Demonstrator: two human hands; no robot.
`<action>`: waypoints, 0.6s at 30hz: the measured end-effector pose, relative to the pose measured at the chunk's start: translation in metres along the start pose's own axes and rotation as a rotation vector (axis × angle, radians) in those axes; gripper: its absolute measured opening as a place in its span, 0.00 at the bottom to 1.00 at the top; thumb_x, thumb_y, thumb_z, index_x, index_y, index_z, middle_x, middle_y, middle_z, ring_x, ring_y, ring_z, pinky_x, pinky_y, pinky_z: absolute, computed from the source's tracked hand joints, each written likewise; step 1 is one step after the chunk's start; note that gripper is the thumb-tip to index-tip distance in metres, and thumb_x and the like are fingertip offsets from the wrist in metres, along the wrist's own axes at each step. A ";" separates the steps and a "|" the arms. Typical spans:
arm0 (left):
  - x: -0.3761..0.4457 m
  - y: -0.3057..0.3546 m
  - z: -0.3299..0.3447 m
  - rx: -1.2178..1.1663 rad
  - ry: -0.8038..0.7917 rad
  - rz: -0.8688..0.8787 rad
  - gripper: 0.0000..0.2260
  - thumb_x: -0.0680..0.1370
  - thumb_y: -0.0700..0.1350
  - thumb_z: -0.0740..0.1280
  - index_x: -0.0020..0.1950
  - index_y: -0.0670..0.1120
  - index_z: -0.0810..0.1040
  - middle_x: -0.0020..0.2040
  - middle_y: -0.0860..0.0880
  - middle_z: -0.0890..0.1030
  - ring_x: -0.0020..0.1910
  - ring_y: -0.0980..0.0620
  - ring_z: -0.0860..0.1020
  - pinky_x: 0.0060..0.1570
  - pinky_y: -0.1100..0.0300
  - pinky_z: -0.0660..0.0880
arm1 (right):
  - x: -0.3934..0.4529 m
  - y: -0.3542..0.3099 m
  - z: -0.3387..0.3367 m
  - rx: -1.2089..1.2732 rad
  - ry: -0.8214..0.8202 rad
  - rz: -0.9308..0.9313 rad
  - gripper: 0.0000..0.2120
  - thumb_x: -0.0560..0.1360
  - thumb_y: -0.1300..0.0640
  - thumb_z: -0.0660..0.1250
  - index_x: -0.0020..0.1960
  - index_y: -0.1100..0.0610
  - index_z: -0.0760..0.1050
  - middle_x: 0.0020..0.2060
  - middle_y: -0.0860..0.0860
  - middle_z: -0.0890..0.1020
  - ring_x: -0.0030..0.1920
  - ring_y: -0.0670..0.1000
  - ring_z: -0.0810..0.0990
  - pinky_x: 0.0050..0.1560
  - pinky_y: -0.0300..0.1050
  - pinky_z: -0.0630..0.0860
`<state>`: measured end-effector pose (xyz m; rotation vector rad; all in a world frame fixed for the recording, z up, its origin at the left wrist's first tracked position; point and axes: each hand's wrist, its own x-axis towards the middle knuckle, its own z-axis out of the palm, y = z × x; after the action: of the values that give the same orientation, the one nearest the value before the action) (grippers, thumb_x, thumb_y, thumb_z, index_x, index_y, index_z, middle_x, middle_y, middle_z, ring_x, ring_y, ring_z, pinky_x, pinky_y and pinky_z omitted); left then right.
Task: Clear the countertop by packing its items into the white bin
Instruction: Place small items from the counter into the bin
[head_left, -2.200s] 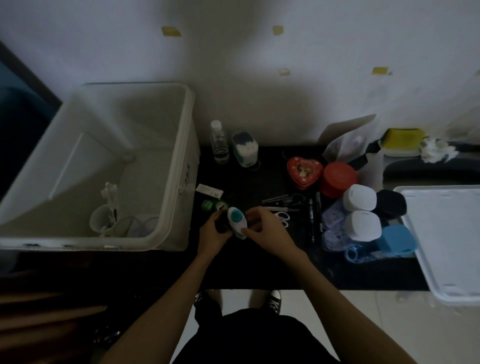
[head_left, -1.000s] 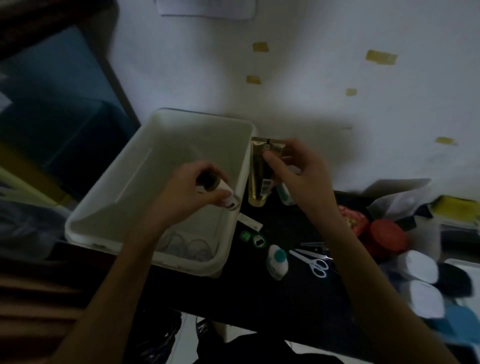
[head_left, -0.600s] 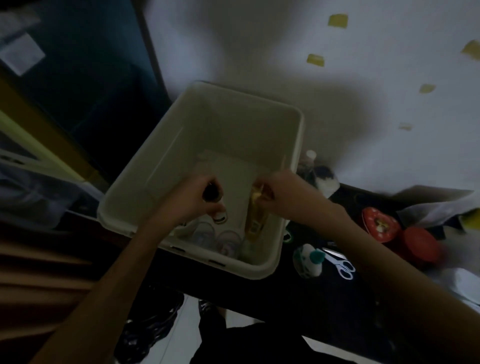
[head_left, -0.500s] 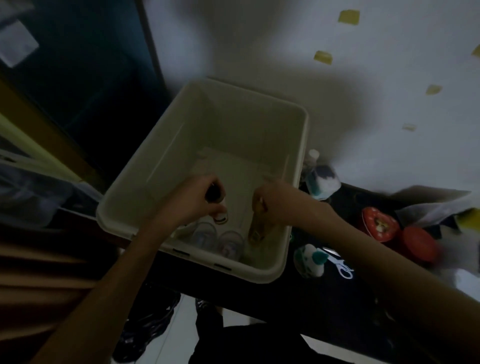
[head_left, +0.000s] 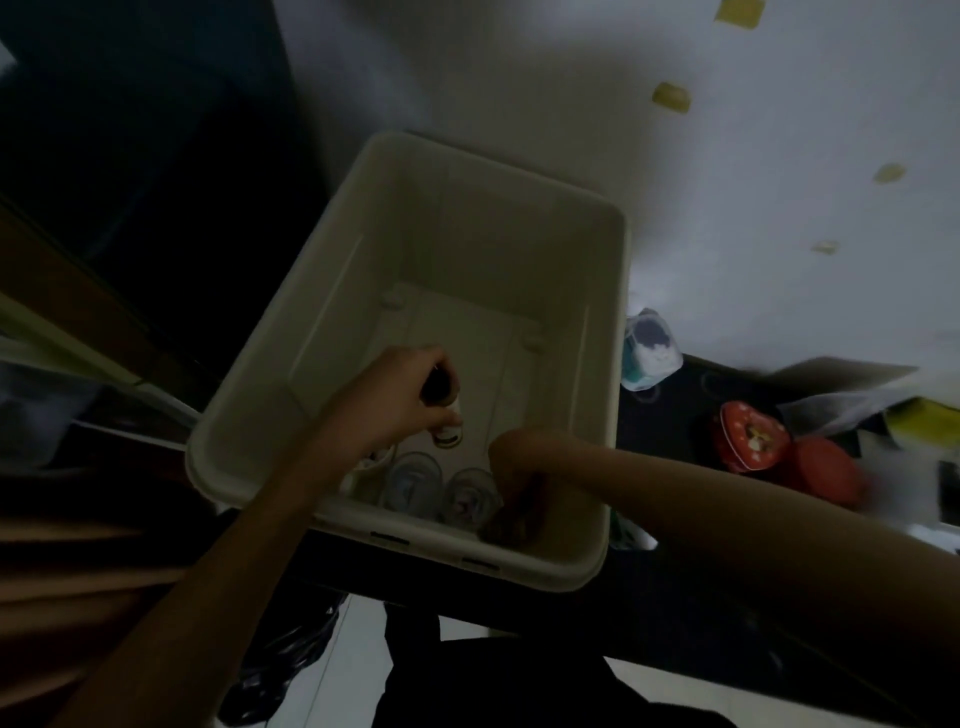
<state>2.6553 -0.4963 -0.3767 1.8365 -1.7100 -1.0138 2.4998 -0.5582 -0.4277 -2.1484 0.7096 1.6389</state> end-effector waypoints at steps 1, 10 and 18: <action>0.001 -0.001 0.000 0.003 -0.003 -0.002 0.15 0.68 0.43 0.79 0.51 0.45 0.79 0.46 0.51 0.81 0.46 0.55 0.79 0.40 0.70 0.71 | 0.003 -0.002 0.001 -0.002 -0.032 0.011 0.14 0.78 0.49 0.67 0.43 0.60 0.79 0.35 0.52 0.75 0.36 0.51 0.74 0.49 0.45 0.71; 0.008 -0.008 0.002 0.036 -0.025 0.028 0.15 0.68 0.44 0.79 0.50 0.46 0.79 0.45 0.52 0.80 0.46 0.56 0.78 0.39 0.70 0.69 | 0.007 -0.007 0.004 -0.123 0.010 -0.003 0.15 0.80 0.51 0.66 0.39 0.61 0.76 0.31 0.50 0.69 0.31 0.51 0.69 0.46 0.44 0.66; 0.013 -0.017 0.005 0.056 -0.029 0.047 0.14 0.68 0.44 0.78 0.50 0.47 0.79 0.45 0.51 0.81 0.46 0.54 0.79 0.44 0.62 0.75 | -0.009 0.000 -0.009 0.043 -0.025 0.053 0.16 0.79 0.48 0.66 0.49 0.63 0.79 0.37 0.52 0.74 0.40 0.52 0.74 0.51 0.45 0.68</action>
<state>2.6619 -0.5058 -0.3952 1.8150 -1.8068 -0.9874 2.5048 -0.5617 -0.4165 -2.0925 0.7930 1.6592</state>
